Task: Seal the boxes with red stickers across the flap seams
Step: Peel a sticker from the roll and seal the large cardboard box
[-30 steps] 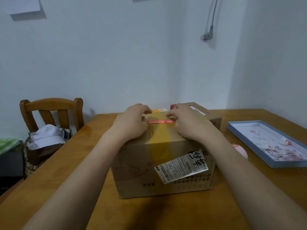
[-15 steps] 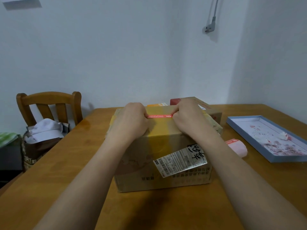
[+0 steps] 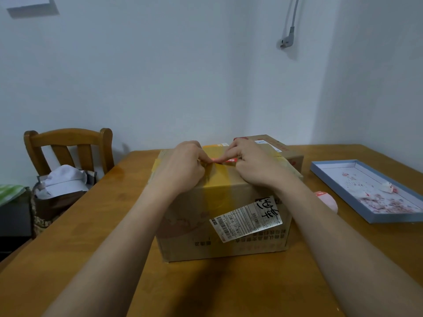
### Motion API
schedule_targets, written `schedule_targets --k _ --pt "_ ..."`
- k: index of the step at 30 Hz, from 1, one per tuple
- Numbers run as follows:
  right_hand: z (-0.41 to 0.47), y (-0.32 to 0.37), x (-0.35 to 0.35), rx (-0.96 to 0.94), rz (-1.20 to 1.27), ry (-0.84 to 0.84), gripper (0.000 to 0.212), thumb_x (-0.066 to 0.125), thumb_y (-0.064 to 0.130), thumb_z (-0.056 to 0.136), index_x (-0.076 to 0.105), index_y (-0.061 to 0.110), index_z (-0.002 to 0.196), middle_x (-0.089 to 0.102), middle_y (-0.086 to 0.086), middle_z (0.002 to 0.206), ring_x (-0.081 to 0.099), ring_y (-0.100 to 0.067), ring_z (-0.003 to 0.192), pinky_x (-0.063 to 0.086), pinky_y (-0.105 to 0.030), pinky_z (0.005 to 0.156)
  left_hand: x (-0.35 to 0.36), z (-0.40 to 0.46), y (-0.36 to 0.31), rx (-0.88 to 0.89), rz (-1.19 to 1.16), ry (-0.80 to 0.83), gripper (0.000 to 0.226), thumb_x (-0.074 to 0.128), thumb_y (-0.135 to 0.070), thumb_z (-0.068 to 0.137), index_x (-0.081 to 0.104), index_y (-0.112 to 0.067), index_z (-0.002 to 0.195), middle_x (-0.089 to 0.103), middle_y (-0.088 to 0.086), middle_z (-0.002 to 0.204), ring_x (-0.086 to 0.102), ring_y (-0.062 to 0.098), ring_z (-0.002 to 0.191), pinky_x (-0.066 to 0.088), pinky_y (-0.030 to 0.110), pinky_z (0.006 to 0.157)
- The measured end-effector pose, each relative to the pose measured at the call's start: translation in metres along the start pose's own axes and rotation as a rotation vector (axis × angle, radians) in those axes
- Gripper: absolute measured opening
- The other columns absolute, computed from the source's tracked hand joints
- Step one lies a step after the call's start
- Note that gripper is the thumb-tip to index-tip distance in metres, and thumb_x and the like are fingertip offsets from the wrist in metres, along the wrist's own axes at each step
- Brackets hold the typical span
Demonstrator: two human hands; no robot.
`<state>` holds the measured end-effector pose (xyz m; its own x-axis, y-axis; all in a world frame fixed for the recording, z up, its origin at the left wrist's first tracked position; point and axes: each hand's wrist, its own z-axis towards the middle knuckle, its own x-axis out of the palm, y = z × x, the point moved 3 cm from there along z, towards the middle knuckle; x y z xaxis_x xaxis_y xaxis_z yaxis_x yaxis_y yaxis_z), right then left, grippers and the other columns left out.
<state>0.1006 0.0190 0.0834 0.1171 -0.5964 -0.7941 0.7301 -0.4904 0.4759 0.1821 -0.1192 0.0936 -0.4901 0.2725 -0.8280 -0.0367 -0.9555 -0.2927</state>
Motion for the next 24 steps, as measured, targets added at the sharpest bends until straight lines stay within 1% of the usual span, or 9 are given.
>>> schedule_targets --k 4,7,10,14,18,20,21,23,24 --pt "-0.002 0.001 -0.005 0.072 0.019 -0.121 0.045 0.045 -0.006 0.082 0.079 0.021 0.094 0.054 -0.004 0.104 0.049 -0.019 0.108 0.039 -0.028 0.093 0.0 0.001 0.002 -0.061 -0.046 -0.003 0.041 0.044 0.005 0.086 0.076 -0.014 0.101 0.06 0.0 0.105 0.048 0.014 0.089 0.03 0.014 0.057" --pt "-0.003 -0.002 -0.007 0.124 0.025 -0.194 0.038 0.048 -0.005 0.079 0.079 0.016 0.083 0.054 0.001 0.095 0.049 -0.014 0.099 0.038 -0.025 0.079 0.002 0.002 0.005 -0.098 -0.071 -0.017 0.039 0.043 0.005 0.086 0.077 -0.014 0.094 0.059 0.0 0.103 0.053 0.018 0.09 0.04 0.025 0.067" --pt "-0.003 -0.003 -0.009 0.158 0.0 -0.229 0.035 0.049 -0.004 0.078 0.08 0.014 0.081 0.052 0.005 0.089 0.045 -0.011 0.087 0.033 -0.022 0.065 0.003 0.002 0.006 -0.124 -0.077 -0.023 0.038 0.043 0.005 0.086 0.077 -0.013 0.089 0.059 0.001 0.101 0.055 0.021 0.089 0.047 0.031 0.071" --pt "-0.005 -0.008 -0.014 0.256 -0.021 -0.282 0.024 0.056 0.001 0.081 0.079 0.007 0.085 0.06 -0.002 0.095 0.047 -0.014 0.083 0.038 -0.026 0.068 0.002 0.003 0.008 -0.132 -0.071 -0.049 0.039 0.043 0.005 0.082 0.077 -0.014 0.083 0.062 0.004 0.099 0.057 0.024 0.087 0.053 0.041 0.076" --pt "-0.008 -0.012 -0.018 0.356 -0.035 -0.368 0.022 0.054 -0.001 0.079 0.072 -0.007 0.09 0.067 -0.024 0.1 0.06 -0.035 0.095 0.048 -0.04 0.078 0.004 0.003 0.013 -0.164 -0.013 -0.094 0.033 0.045 0.001 0.076 0.075 -0.012 0.07 0.065 0.007 0.091 0.06 0.029 0.081 0.056 0.043 0.07" --pt "-0.013 -0.011 -0.02 0.361 0.035 -0.395 0.025 0.051 -0.002 0.082 0.076 -0.003 0.086 0.069 -0.021 0.105 0.061 -0.034 0.093 0.05 -0.04 0.076 0.002 0.001 0.015 -0.176 0.024 -0.148 0.029 0.044 0.001 0.076 0.071 -0.005 0.069 0.064 0.01 0.087 0.06 0.028 0.075 0.057 0.043 0.065" --pt "-0.015 -0.01 -0.022 0.36 0.081 -0.394 0.03 0.049 -0.003 0.084 0.078 0.004 0.085 0.068 -0.015 0.111 0.062 -0.029 0.094 0.05 -0.036 0.074 0.001 0.0 0.015 -0.165 0.032 -0.17 0.028 0.044 0.001 0.077 0.071 -0.004 0.073 0.064 0.009 0.089 0.06 0.027 0.077 0.056 0.043 0.067" --pt "-0.018 -0.006 -0.023 0.337 0.12 -0.372 0.039 0.046 -0.004 0.086 0.079 0.017 0.087 0.061 -0.004 0.123 0.057 -0.019 0.107 0.041 -0.024 0.081 0.0 0.001 0.013 -0.121 0.028 -0.159 0.031 0.047 0.0 0.079 0.074 -0.009 0.091 0.063 0.005 0.099 0.059 0.024 0.089 0.054 0.041 0.076" --pt "-0.017 -0.004 -0.023 0.318 0.11 -0.348 0.041 0.045 -0.004 0.086 0.078 0.02 0.089 0.059 -0.003 0.126 0.053 -0.017 0.114 0.037 -0.022 0.086 0.0 0.002 0.012 -0.107 0.028 -0.13 0.037 0.047 -0.001 0.079 0.074 -0.012 0.101 0.063 0.003 0.105 0.059 0.024 0.095 0.053 0.04 0.08"
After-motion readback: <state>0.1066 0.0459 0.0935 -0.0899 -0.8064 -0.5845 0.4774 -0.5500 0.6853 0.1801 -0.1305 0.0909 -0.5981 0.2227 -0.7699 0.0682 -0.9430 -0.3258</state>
